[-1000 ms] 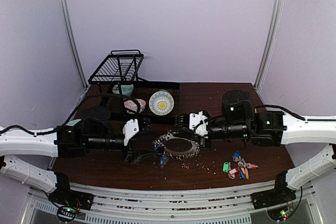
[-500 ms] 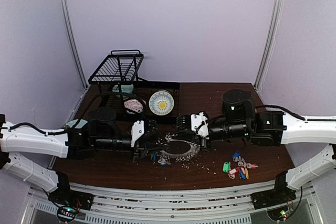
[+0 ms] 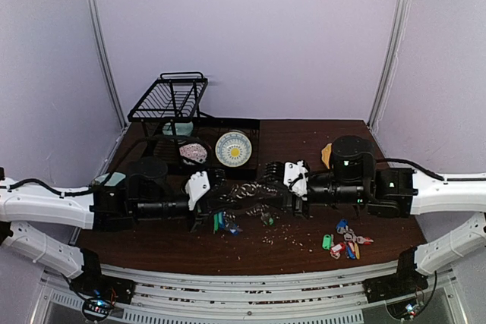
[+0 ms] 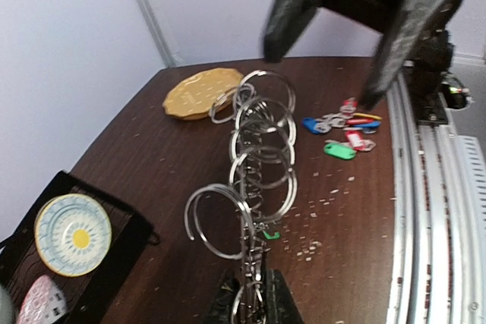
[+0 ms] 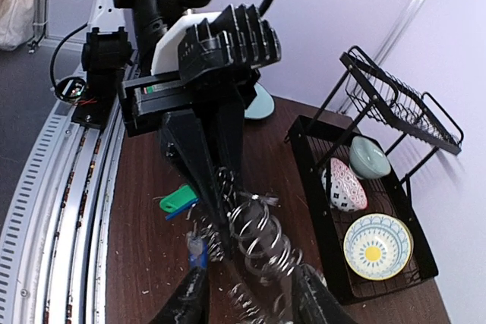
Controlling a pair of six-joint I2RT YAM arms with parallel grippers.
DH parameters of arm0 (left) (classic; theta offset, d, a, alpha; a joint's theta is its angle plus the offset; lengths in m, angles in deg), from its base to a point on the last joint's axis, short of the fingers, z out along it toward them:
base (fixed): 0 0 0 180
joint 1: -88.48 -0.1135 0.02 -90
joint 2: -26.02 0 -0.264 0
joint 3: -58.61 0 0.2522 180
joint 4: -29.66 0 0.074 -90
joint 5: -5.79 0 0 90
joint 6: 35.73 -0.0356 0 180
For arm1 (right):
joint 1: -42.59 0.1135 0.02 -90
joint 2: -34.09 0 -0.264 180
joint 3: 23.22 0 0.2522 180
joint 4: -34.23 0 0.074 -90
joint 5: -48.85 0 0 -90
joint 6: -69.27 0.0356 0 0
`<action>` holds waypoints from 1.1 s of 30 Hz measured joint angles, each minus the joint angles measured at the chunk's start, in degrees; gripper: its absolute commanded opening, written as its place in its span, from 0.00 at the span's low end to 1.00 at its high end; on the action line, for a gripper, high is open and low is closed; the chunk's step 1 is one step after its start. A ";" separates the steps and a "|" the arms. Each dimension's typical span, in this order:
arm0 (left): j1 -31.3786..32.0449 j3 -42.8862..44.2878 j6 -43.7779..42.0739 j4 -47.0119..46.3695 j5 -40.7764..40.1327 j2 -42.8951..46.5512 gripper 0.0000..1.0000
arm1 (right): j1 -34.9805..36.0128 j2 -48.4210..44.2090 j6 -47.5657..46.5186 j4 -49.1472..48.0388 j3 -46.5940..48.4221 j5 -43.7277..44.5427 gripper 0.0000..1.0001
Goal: Put the keys on the keyring
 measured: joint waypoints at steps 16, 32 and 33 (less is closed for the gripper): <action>1.27 0.28 -4.46 -7.63 -29.64 3.41 0.00 | -0.26 8.79 41.24 -25.38 -0.50 0.37 0.20; 1.27 -0.31 -4.81 -9.46 -30.80 5.33 0.00 | -0.26 21.44 53.16 -42.07 4.39 6.43 0.22; 1.27 -0.31 -4.81 -9.51 -30.77 5.53 0.00 | -0.26 21.79 53.07 -42.16 4.96 6.62 0.21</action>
